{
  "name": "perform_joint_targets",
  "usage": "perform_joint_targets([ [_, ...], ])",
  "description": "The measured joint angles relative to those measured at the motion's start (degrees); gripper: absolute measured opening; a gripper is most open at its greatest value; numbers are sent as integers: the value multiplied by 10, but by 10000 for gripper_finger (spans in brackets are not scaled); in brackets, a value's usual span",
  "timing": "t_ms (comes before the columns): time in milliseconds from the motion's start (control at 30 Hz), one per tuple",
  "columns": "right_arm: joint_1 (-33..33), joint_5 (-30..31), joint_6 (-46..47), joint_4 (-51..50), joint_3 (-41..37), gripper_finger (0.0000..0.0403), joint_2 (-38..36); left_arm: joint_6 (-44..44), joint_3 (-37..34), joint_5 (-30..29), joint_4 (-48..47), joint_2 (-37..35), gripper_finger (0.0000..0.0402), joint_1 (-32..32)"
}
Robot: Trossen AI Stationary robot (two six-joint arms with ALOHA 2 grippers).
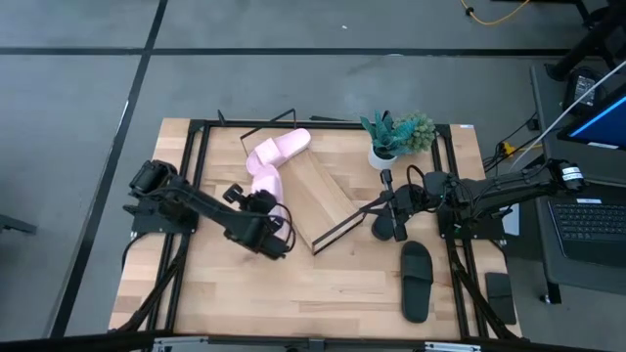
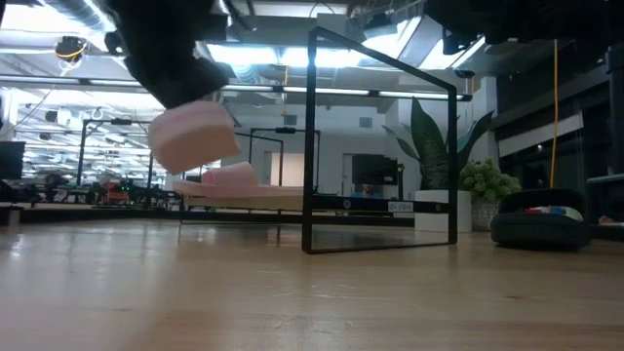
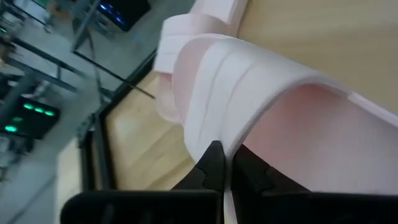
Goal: Pick and place slides into the shelf
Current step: Put the pink slides on the shelf
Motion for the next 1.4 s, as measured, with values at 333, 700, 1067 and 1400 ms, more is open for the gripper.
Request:
perform_joint_targets([
  [333, 0, 0, -2, 0, 0, 21, 0, 118, 0, -40, 163, 0, 2, 51],
  [700, 0, 0, -2, -4, 0, 21, 0, 197, 0, -43, 297, 0, 2, 91],
  [1067, 0, 0, -2, -5, 0, 21, 0, 220, 0, -36, 325, 0, 3, 101],
  [1400, 0, 0, -2, -5, 0, 21, 0, 220, 0, -15, 324, 0, 6, 101],
])
